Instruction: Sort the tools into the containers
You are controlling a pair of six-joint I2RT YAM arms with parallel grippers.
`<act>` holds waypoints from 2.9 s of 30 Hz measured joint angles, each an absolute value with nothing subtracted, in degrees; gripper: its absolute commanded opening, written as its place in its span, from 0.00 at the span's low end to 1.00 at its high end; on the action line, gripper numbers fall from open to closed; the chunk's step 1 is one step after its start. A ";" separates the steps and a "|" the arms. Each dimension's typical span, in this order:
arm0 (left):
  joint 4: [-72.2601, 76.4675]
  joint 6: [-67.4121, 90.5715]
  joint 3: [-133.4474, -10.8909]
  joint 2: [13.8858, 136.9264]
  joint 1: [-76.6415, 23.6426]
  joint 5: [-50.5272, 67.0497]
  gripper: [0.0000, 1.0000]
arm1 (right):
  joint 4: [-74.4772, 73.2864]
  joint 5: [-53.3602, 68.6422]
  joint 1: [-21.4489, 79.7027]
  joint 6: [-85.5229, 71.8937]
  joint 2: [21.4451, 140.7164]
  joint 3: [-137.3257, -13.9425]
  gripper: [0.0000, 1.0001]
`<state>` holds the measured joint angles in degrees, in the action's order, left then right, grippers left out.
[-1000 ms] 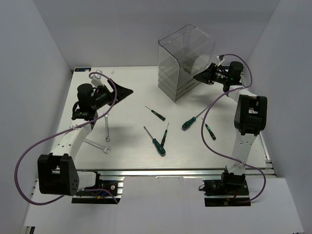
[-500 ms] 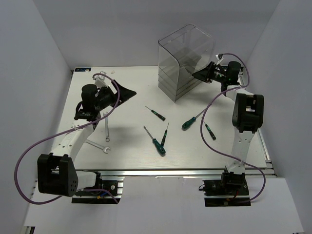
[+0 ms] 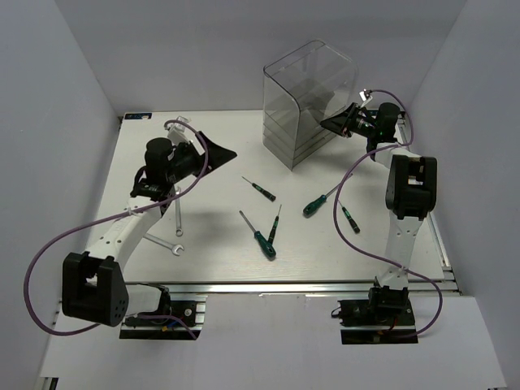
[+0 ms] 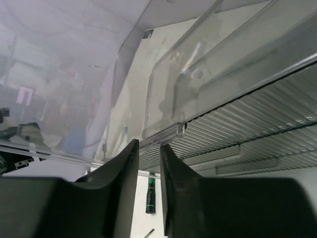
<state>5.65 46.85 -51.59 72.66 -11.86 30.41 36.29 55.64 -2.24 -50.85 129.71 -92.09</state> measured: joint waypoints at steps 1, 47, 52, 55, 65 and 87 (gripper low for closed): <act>5.76 46.83 -51.92 72.97 -12.29 30.28 0.92 | 36.60 55.59 -2.22 -51.27 129.71 -92.09 0.20; 14.26 37.71 -91.85 107.98 -32.99 24.69 0.93 | 33.56 52.82 -6.85 -60.18 107.15 -78.41 0.00; 14.35 37.50 -95.07 110.67 -34.26 24.34 0.93 | 32.03 52.69 -6.85 -59.68 106.63 -78.96 0.00; 14.06 37.52 -97.17 112.90 -34.85 24.32 0.93 | 31.35 52.60 -6.85 -59.55 106.13 -79.02 0.00; 14.17 39.51 -104.18 118.24 -36.60 24.38 0.84 | 29.78 53.01 -6.76 -58.65 104.71 -79.88 0.10; 13.47 44.01 -110.61 118.89 -36.16 20.71 0.38 | 4.05 61.84 -7.29 -13.02 90.39 -77.49 0.67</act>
